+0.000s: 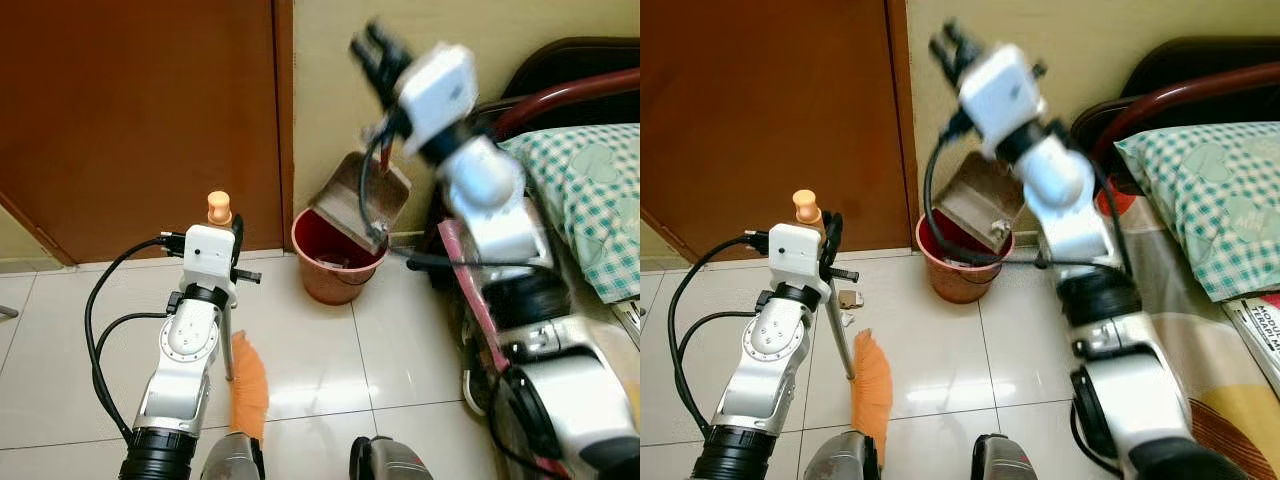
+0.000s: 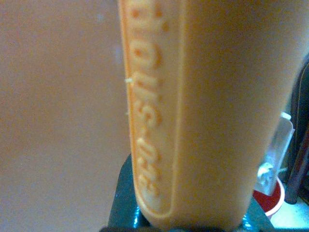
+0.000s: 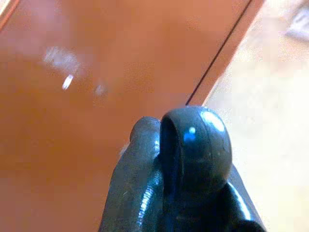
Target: Sweep floor
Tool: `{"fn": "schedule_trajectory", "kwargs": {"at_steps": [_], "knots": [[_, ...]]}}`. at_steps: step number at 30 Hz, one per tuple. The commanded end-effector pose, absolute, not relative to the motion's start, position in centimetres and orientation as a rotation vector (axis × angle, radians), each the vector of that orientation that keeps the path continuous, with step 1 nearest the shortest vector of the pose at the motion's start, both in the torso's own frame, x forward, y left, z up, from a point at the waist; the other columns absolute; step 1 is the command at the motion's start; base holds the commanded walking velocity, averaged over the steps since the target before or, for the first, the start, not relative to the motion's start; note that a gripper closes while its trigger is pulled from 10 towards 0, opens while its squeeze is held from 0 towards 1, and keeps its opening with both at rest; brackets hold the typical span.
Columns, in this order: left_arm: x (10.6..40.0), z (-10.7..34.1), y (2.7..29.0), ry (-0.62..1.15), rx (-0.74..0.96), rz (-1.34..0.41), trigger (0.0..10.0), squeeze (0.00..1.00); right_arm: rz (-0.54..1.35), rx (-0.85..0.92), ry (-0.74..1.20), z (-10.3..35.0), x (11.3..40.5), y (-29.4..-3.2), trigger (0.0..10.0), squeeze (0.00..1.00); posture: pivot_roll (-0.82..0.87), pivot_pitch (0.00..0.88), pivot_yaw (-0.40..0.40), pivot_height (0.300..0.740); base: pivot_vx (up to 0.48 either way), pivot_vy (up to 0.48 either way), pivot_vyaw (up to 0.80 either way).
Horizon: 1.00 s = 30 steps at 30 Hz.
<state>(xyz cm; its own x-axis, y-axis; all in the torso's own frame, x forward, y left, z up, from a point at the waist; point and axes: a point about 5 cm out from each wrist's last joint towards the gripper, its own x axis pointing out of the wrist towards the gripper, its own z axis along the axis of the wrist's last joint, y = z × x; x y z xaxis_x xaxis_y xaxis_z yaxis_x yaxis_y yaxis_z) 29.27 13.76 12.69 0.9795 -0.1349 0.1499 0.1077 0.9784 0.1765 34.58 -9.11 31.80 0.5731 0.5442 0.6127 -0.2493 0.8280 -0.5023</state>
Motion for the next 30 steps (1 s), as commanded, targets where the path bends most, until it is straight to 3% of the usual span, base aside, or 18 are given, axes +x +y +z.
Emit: {"fn": "schedule_trajectory", "kwargs": {"at_steps": [1, 13, 19, 30], "knots": [[29.3, 12.2, 13.4, -0.144, 0.148, -0.137, 10.0, 0.00, 0.457, -0.276, -0.983, 35.6, 33.2, -8.8, 10.0, 0.00, -0.02, 0.063, -0.055, 0.740, 0.000, 0.000, 0.00], [29.6, 12.6, 13.6, -0.162, 0.157, -0.129, 10.0, 0.00, 0.450, 0.039, -0.908, 36.5, 33.6, -8.1, 10.0, 0.00, 0.00, 0.042, -0.058, 0.740, 0.000, 0.000, 0.00], [29.3, 12.1, 14.6, -0.131, 0.203, -0.093, 10.0, 0.00, 0.434, 0.091, -0.755, 32.2, 33.4, -7.8, 10.0, 0.00, 0.02, 0.030, -0.062, 0.740, 0.000, 0.000, 0.00], [27.3, 10.1, 14.9, -0.057, 0.225, -0.138, 10.0, 0.00, 0.291, 0.139, -0.385, 21.7, 32.4, -10.1, 10.0, 0.00, 0.04, 0.043, -0.054, 0.740, 0.000, 0.000, 0.00]]}}
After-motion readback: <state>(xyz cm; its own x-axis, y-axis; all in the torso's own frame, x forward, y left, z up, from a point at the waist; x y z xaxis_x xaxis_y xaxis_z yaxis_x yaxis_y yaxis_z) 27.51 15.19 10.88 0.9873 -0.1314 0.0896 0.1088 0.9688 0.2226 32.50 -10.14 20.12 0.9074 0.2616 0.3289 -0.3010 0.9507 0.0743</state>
